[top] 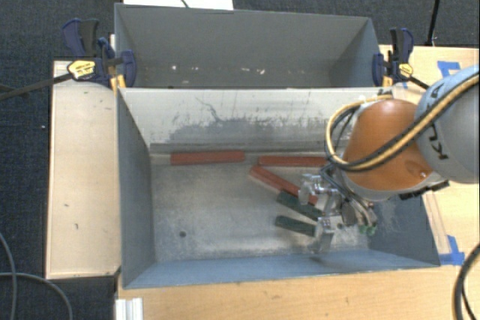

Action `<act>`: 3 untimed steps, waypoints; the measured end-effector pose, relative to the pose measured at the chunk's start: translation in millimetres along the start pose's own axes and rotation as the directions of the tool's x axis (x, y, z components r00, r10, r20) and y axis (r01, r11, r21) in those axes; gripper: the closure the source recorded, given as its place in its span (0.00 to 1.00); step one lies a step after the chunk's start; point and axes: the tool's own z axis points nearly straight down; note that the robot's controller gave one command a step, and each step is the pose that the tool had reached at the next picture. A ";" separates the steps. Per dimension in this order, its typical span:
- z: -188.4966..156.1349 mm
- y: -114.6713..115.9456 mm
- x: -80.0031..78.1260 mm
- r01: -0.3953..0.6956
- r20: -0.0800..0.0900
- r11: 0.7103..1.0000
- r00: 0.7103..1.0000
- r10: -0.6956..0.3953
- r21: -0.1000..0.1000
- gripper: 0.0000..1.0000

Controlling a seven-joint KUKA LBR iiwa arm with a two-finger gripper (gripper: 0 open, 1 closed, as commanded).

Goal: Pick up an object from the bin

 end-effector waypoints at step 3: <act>11.5 -3.8 1.0 0.172 -0.006 0.985 0.985 -0.172 -0.002 0.00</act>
Offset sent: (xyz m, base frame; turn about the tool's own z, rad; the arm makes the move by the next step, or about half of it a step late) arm 0.0020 0.0103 -0.0317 -0.3510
